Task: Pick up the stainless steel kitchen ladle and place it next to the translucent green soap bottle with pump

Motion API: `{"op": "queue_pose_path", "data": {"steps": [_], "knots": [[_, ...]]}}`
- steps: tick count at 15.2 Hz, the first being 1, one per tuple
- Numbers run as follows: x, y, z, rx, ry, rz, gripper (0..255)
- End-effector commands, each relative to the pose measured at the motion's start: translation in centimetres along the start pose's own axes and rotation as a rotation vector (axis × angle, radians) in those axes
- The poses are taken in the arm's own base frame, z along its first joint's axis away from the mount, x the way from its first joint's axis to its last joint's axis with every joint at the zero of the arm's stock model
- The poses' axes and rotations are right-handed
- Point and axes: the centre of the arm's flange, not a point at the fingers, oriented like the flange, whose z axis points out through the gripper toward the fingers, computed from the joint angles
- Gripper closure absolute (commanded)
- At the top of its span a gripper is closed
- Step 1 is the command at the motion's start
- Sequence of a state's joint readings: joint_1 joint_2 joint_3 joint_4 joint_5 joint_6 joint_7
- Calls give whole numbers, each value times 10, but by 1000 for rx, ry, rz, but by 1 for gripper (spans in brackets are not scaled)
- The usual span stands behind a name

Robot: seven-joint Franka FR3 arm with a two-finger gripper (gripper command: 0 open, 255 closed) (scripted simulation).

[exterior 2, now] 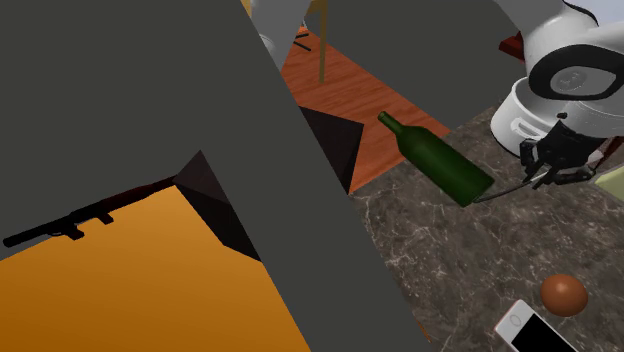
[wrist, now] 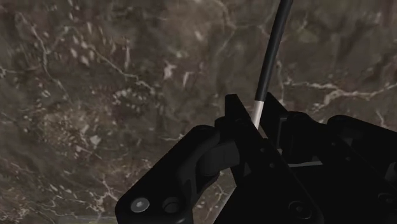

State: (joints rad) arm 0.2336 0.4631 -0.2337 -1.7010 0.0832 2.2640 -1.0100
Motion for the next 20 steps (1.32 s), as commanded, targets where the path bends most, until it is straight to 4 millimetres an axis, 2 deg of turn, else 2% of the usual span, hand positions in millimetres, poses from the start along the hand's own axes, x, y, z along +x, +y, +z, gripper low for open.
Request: {"op": "queue_pose_path", "data": {"steps": [1,9,10,15,19,20], "knots": [[1,-4,15,9,-6,-4,255],[1,-4,15,9,-6,-4,255],[2,-4,16,9,-6,-4,0],[1,-4,15,9,-6,-4,0],[1,-4,-35,9,-6,-4,0],[1,-4,-35,9,-6,-4,0]]}}
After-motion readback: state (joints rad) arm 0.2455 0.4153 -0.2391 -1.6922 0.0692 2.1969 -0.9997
